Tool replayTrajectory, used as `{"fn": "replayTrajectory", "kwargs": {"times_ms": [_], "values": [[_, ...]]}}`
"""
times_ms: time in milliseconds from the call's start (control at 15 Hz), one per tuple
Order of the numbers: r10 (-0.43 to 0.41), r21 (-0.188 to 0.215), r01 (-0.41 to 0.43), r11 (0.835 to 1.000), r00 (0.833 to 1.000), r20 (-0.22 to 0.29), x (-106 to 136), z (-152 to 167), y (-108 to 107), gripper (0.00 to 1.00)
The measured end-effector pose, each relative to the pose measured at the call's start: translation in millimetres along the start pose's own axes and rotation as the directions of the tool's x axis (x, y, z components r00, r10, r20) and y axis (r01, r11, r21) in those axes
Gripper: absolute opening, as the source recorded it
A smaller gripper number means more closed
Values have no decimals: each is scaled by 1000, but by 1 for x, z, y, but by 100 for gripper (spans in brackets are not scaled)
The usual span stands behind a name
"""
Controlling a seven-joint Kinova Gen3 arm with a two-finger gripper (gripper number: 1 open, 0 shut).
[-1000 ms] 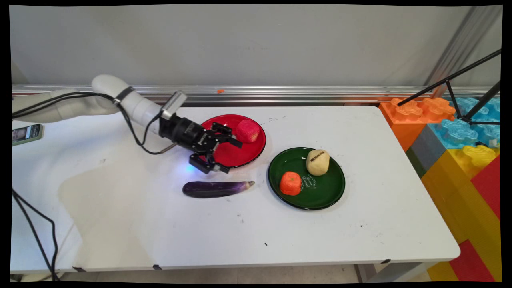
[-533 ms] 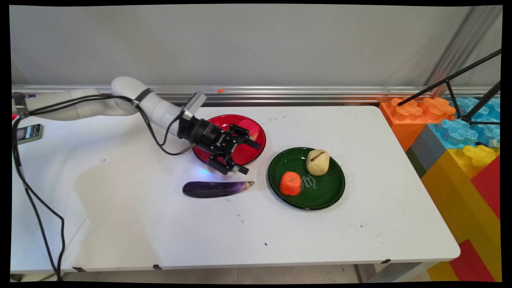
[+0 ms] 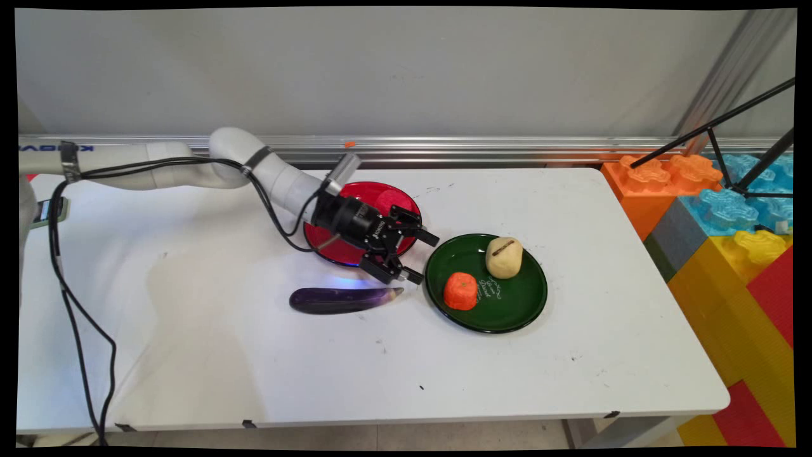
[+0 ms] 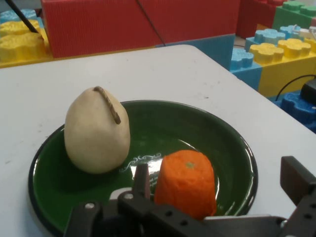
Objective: Pick up the mandarin from the green plate
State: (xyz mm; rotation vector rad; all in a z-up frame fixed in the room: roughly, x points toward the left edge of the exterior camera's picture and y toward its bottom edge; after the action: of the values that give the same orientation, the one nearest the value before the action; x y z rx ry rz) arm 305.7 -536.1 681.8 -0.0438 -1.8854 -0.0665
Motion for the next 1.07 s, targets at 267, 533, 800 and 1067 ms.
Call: {"fn": "replayTrajectory", "kwargs": {"times_ms": [267, 533, 800, 1067], "values": [[-19, -4, 19, 1000, 1000, 6, -1, 15, -3, 100], [-41, -7, 41, 999, 999, 16, -4, 34, -8, 100], [-55, -5, 55, 998, 998, 26, -9, 48, -15, 100], [-67, -1, 67, 998, 997, 31, -15, 58, -23, 100]]}}
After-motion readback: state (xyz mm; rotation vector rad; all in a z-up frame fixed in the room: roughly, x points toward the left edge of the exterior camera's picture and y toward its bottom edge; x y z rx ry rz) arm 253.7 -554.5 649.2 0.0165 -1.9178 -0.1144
